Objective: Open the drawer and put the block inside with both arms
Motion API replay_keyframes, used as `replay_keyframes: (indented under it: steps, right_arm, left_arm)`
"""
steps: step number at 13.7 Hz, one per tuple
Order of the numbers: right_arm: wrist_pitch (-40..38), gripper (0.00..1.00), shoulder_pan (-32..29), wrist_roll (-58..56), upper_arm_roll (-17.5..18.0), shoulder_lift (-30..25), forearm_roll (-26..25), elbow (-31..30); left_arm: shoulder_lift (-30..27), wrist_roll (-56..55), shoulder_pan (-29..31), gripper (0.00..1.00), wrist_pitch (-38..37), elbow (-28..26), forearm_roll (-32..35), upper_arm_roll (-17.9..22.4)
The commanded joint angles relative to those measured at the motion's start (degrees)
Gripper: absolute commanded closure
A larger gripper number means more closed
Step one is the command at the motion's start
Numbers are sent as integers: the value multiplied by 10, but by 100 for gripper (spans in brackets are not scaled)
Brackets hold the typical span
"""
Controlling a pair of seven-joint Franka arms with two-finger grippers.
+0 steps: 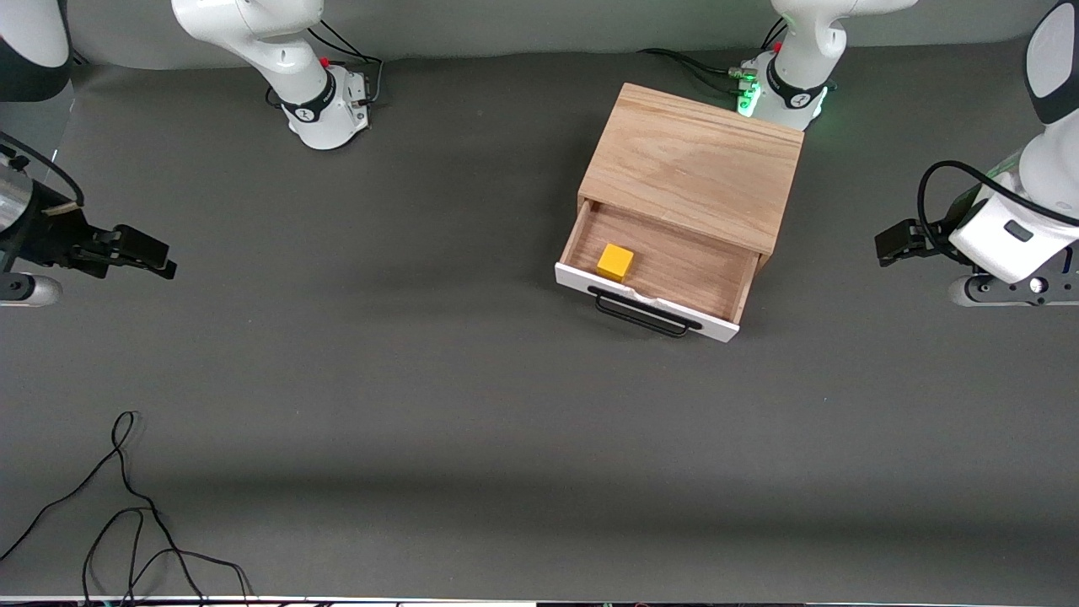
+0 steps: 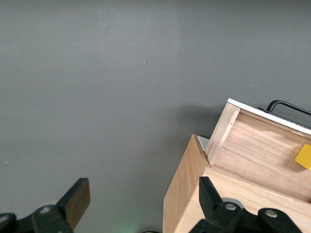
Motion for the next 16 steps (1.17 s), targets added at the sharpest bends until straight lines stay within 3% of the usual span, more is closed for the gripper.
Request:
replay_keyframes:
  steps: [1, 7, 16]
  right_arm:
    - [12, 0, -1, -22, -11, -14, -14, -20]
    - [11, 0, -30, -42, -12, -5, -25, -19]
    - [2, 0, -25, -41, -12, -6, -21, -18]
  left_arm:
    - [-7, 8, 1, 0, -1, -7, 0, -2]
    - [-7, -2, -6, 0, 0, -7, -3, -4]
    - [-5, -8, -6, 0, 0, -7, -3, -4]
